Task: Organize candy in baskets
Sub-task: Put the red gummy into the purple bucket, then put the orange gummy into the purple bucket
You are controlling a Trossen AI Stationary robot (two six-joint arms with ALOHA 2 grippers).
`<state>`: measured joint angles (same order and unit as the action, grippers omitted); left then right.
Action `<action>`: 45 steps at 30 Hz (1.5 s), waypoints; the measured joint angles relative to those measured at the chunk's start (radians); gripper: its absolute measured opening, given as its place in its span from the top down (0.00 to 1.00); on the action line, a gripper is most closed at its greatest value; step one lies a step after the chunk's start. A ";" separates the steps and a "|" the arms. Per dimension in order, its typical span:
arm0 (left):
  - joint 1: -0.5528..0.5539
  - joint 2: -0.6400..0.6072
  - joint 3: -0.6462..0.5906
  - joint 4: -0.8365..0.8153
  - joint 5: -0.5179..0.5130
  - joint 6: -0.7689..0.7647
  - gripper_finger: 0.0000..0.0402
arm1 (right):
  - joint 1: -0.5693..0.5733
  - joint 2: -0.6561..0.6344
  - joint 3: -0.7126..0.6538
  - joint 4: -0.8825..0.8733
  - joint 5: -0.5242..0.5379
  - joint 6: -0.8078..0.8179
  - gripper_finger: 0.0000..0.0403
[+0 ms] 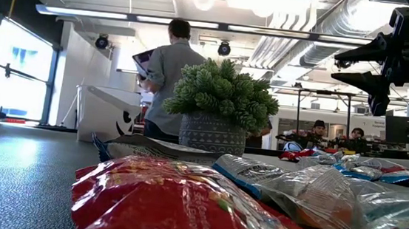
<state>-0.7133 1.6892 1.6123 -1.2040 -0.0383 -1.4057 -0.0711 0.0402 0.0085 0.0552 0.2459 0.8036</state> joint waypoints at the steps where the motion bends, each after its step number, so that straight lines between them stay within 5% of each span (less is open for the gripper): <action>1: -0.016 -0.011 0.000 -0.042 0.000 -0.010 0.97 | 0.000 0.000 0.000 0.000 0.000 0.000 0.60; 8: -0.144 -0.032 0.000 -0.264 -0.018 -0.085 0.94 | 0.000 -0.001 0.000 0.000 0.000 0.000 0.60; 15: -0.207 -0.038 -0.028 -0.320 -0.030 -0.083 0.80 | 0.000 -0.001 0.000 0.000 0.000 0.000 0.60; 22: -0.209 -0.039 -0.028 -0.311 -0.099 0.087 0.71 | 0.000 -0.001 0.000 0.000 0.000 0.000 0.60; 31: -0.098 -0.053 -0.028 -0.058 -0.138 0.358 0.71 | 0.000 -0.001 0.000 0.000 0.000 0.000 0.60; 45: 0.122 0.092 -0.027 0.479 -0.094 0.415 0.71 | 0.000 -0.002 0.000 0.000 0.000 0.000 0.60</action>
<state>-0.5917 1.7808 1.5855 -0.7249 -0.1319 -0.9912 -0.0715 0.0387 0.0082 0.0551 0.2459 0.8032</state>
